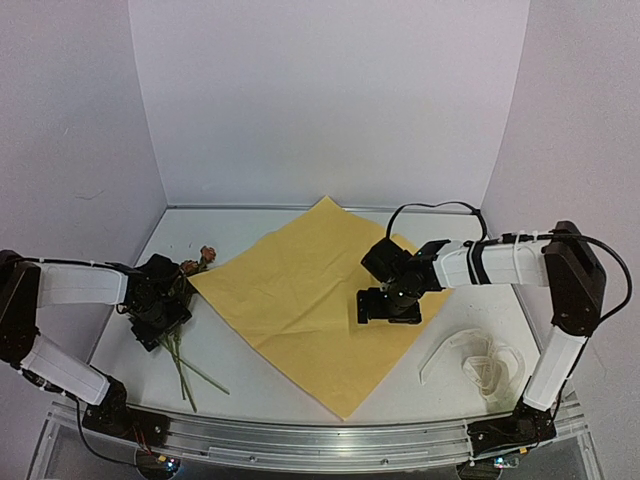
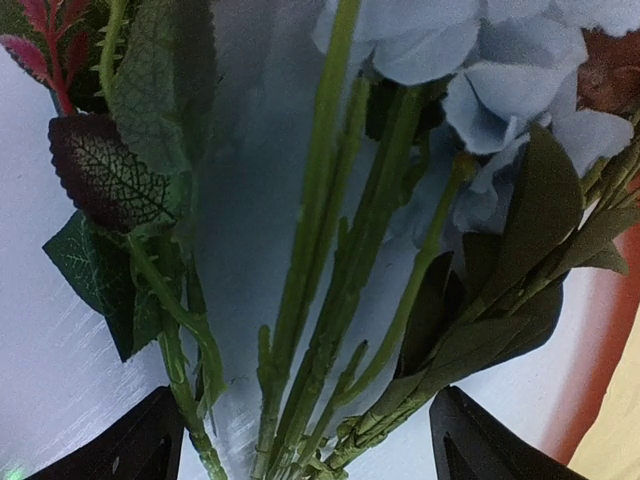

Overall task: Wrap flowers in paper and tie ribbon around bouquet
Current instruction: Pick up the fake flower from the corner of the board.

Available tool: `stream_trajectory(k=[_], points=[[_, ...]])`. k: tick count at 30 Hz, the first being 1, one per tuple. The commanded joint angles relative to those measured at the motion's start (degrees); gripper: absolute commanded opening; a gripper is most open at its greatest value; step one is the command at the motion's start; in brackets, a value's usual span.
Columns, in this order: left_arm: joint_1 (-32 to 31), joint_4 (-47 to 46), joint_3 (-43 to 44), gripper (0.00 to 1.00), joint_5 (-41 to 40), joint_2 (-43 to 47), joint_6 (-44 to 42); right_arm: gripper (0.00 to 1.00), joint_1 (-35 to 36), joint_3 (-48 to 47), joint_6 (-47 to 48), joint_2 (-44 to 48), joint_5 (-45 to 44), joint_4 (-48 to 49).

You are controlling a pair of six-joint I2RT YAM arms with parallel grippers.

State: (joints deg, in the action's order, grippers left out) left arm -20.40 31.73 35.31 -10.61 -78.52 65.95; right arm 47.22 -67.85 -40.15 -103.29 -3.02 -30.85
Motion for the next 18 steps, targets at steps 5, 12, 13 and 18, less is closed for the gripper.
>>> stream_trajectory(k=[5,12,13,18], points=[[1.0,3.8,3.1,0.85,-1.5,0.5,-1.8,0.92,-0.1,-1.0,-0.9,-1.5,0.4,1.0],[1.3,-1.8,1.6,0.72,1.1,-2.2,-6.0,0.92,-0.1,-0.2,-0.7,-1.6,0.9,1.1],[1.3,-2.0,1.5,0.72,1.5,-3.0,-6.3,0.92,-0.1,-0.2,-0.6,-1.6,1.0,1.1],[1.3,-2.8,0.5,0.68,1.1,-5.2,-5.8,0.92,-0.2,0.2,-1.1,-1.9,1.1,1.2]])
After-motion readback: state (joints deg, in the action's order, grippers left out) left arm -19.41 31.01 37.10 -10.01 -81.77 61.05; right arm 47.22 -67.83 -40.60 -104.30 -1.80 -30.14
